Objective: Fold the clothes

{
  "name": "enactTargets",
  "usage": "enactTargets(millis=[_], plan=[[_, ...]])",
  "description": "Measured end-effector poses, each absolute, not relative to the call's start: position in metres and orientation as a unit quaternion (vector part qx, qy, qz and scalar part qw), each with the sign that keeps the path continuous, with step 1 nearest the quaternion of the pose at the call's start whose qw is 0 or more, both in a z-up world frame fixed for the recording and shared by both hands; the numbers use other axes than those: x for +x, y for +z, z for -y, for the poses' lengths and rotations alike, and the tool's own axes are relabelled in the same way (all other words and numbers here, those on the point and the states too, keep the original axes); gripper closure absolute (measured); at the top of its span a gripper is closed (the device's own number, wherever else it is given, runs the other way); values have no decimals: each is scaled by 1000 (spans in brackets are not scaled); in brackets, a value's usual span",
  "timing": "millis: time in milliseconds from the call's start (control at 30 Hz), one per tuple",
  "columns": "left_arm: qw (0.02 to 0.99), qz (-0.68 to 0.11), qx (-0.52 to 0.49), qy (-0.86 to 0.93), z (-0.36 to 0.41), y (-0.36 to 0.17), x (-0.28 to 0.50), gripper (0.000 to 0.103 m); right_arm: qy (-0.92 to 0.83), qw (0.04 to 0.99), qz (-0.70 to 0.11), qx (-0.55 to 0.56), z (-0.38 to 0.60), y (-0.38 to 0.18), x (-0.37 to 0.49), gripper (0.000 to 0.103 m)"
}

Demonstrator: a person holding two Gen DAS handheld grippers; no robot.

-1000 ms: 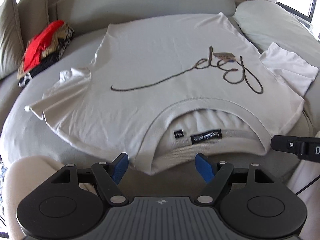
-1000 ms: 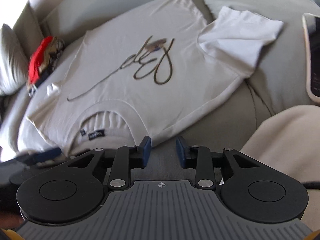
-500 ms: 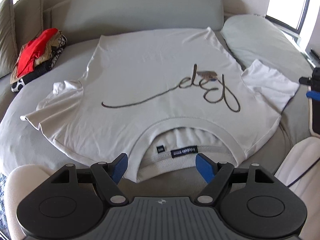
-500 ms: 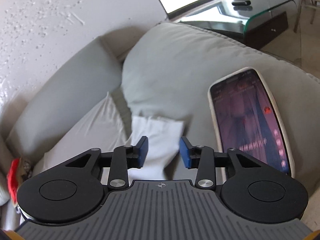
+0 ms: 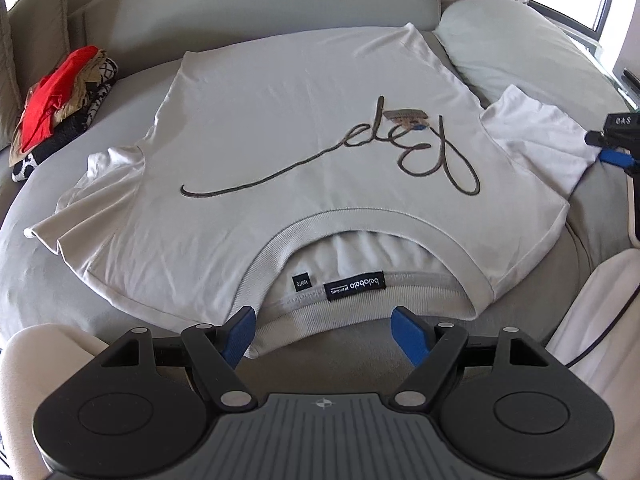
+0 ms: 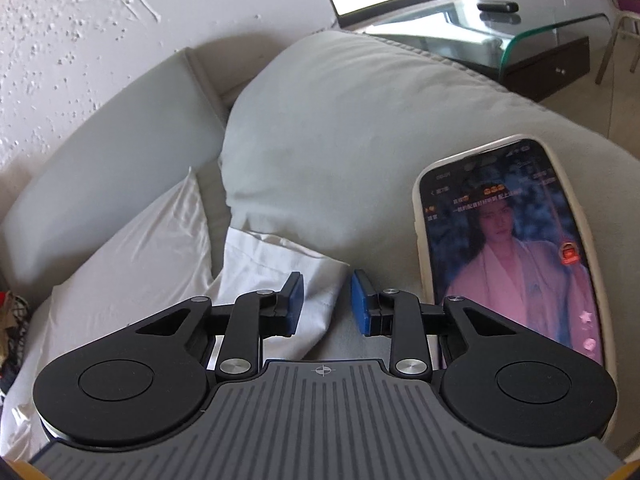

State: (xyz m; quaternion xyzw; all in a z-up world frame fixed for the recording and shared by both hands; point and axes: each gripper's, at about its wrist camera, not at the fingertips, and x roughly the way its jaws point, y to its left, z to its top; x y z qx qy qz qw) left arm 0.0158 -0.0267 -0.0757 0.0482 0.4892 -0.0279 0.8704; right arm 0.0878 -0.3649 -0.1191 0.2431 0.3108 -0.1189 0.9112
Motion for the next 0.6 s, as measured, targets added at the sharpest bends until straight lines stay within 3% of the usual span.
enactTargets(millis=[33, 67, 100, 433, 600], plan=[[870, -490, 48, -27, 26, -76, 16, 27, -119, 912, -310, 243, 365, -120, 90, 84], [870, -490, 47, -26, 26, -76, 16, 27, -119, 912, -310, 242, 366, -121, 92, 96], [870, -490, 46, -25, 26, -76, 16, 27, -120, 911, -309, 245, 367, -122, 92, 100], [876, -481, 28, -26, 19, -73, 9, 27, -78, 943, -278, 168, 325, -87, 99, 102], [882, -470, 2, -17, 5, -67, 6, 27, 24, 964, -260, 44, 253, -69, 82, 102]])
